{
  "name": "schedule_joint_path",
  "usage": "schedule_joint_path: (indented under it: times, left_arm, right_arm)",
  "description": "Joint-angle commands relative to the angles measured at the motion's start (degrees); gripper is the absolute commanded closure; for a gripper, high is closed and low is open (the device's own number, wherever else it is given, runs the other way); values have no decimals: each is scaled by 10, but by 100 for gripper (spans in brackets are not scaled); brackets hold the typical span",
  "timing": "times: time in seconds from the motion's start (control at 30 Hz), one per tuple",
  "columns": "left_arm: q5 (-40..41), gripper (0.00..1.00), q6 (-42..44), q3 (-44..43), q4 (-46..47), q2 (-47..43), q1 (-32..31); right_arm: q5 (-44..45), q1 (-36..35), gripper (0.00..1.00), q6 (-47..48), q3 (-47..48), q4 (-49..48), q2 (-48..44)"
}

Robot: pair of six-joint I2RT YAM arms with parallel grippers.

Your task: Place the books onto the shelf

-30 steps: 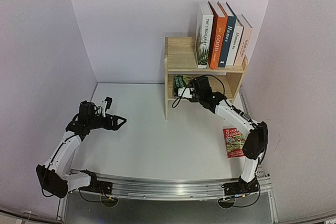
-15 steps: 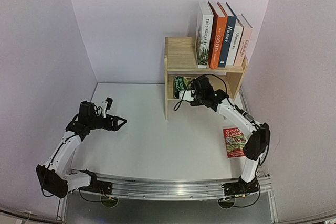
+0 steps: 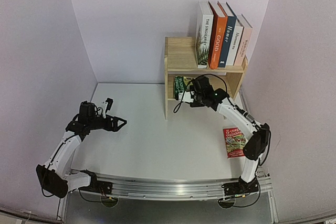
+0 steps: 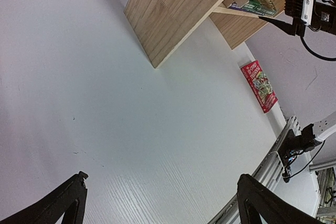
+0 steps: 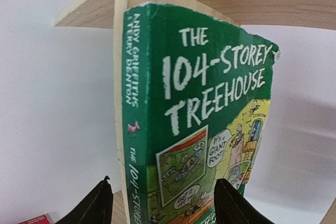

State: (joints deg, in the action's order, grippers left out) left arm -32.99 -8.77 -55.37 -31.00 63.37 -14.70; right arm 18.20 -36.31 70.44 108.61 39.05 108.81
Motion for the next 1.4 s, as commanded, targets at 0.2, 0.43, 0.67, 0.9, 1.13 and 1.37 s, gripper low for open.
schedule_joint_path:
  times: [0.2,0.43,0.67,0.9,1.13,1.37]
  left_arm:
    - [-1,0,16,3,-6,-22,-1]
    - [-2,0,19,-7,-5,-17,-1]
    - [-2,0,23,-10,-17,-17,-1]
    - [-1,1,25,-9,-18,-20,-1]
    - [-4,0,23,-9,-7,-11,-1]
    - [-5,0,24,-8,-11,-13,-1]
  right_arm:
    - [-7,1,38,-6,43,4,15]
    - [-1,9,39,-7,43,-2,30]
    - [-7,12,41,-6,62,-6,43]
    - [-23,11,40,-4,57,-2,23]
    - [-25,13,39,-9,55,8,14]
    - [-27,19,40,-10,82,6,34]
